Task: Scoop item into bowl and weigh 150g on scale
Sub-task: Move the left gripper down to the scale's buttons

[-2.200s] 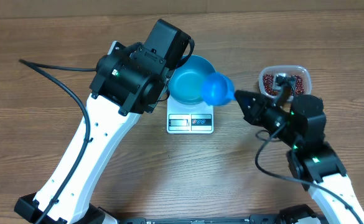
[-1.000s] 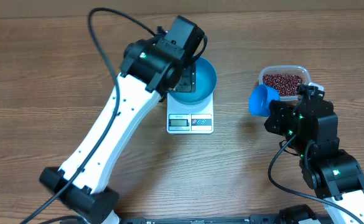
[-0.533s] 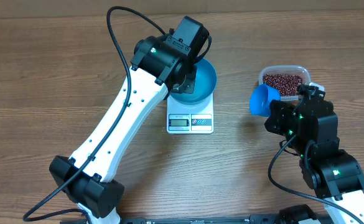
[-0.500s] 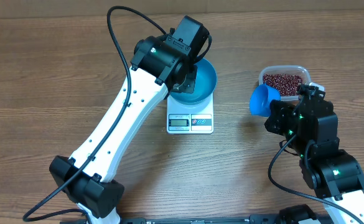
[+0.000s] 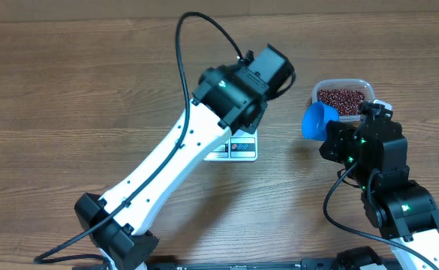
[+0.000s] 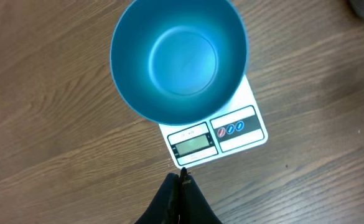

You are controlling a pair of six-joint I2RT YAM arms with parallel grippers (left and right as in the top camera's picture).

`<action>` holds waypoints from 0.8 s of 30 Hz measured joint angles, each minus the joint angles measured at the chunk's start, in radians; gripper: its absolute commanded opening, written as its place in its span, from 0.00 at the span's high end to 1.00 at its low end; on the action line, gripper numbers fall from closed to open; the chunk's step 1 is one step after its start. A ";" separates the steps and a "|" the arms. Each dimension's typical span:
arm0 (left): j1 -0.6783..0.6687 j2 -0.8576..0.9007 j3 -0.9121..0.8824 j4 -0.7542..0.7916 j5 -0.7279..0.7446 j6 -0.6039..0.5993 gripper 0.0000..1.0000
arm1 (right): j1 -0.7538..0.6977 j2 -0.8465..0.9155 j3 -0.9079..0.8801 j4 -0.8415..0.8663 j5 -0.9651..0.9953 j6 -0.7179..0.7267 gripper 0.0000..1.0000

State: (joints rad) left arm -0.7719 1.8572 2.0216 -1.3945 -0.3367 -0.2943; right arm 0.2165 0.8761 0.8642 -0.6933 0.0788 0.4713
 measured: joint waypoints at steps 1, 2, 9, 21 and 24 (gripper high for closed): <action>-0.002 0.000 -0.001 0.000 -0.003 0.004 0.95 | 0.000 0.000 0.000 0.000 0.000 0.000 0.96; -0.003 0.000 -0.002 -0.001 -0.006 0.008 0.95 | 0.000 0.000 0.000 0.000 0.001 0.000 0.96; -0.003 -0.111 -0.195 0.113 -0.021 0.044 0.96 | 0.000 0.000 0.000 0.000 0.005 0.000 0.96; -0.001 -0.590 -0.826 0.708 0.154 0.179 0.96 | 0.000 0.000 0.001 0.000 0.007 0.000 0.96; -0.001 -0.605 -0.932 0.798 0.220 0.217 0.96 | 0.000 0.000 0.001 0.002 0.007 0.000 0.96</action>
State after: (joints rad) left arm -0.7727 1.2518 1.0893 -0.5964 -0.1169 -0.0772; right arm 0.2165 0.8761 0.8654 -0.6918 0.0856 0.4713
